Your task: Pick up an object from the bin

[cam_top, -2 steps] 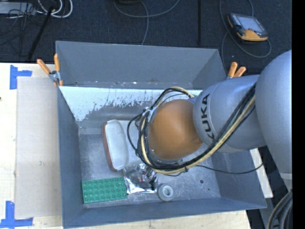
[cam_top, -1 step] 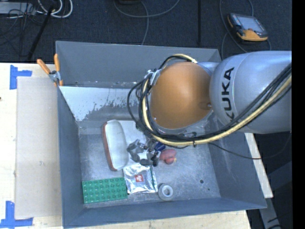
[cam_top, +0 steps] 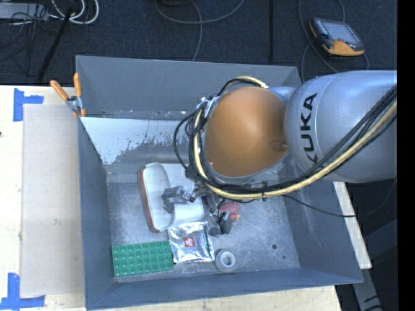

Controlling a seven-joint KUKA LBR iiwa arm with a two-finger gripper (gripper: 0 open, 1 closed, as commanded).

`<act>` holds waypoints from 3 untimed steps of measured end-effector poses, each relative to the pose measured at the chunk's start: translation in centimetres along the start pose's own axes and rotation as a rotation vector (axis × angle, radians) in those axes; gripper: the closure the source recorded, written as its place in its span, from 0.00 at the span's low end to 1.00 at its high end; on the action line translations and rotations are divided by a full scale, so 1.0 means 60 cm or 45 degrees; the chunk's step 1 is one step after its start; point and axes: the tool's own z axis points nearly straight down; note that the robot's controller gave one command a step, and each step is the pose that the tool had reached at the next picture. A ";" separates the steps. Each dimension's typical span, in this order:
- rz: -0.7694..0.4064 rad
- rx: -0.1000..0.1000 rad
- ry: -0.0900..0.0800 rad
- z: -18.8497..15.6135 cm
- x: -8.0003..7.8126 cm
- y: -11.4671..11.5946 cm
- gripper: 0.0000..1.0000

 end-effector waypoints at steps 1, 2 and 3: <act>0.209 -0.004 0.006 0.149 -0.008 -0.004 0.00; 0.149 0.001 0.000 0.178 -0.039 0.005 0.00; -0.198 0.002 -0.002 0.176 -0.091 -0.013 0.00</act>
Offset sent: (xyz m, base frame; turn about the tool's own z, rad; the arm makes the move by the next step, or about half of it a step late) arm 0.0062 0.0033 -0.0857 0.1631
